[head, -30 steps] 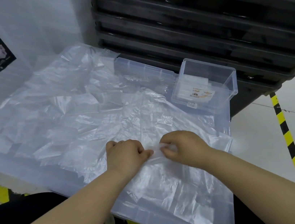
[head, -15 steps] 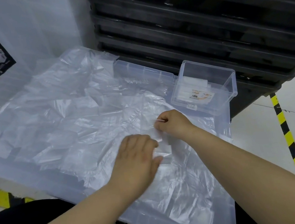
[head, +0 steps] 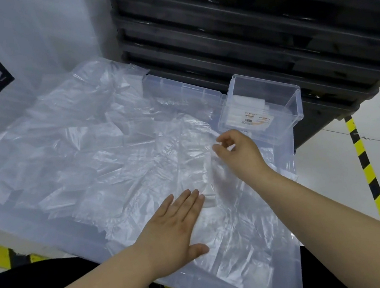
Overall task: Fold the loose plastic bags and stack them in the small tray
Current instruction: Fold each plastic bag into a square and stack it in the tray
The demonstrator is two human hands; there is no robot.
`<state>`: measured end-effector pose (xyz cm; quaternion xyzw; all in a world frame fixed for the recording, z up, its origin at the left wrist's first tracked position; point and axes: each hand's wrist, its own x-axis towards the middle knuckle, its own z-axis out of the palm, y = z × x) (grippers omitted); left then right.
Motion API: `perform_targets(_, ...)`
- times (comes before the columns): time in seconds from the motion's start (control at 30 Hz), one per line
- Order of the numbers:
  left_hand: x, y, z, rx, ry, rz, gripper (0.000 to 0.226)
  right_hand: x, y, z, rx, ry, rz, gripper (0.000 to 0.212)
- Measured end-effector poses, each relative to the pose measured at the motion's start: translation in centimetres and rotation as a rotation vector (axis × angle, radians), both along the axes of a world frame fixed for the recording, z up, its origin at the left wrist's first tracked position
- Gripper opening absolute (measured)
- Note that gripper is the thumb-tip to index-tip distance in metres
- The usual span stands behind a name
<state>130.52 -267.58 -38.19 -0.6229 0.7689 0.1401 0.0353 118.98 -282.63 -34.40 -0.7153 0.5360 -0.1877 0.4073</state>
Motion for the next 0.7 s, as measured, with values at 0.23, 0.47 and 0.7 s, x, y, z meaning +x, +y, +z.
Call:
perform_targets(0.23,-0.3,0.1,-0.3,0.015,-0.013,0.094,0.095,-2.9,3.8,0.7,0.469,0.085,0.024,0.011)
perform_targets(0.47,-0.3,0.0,0.0,0.105,0.100,0.019,0.097,-1.9,4.7,-0.4,0.455,0.035,0.001,0.019)
perform_targets(0.7,0.0,0.0,-0.5,0.010,0.149,0.077,0.097,-1.9,4.7,-0.1,0.466,-0.101,-0.072,0.018)
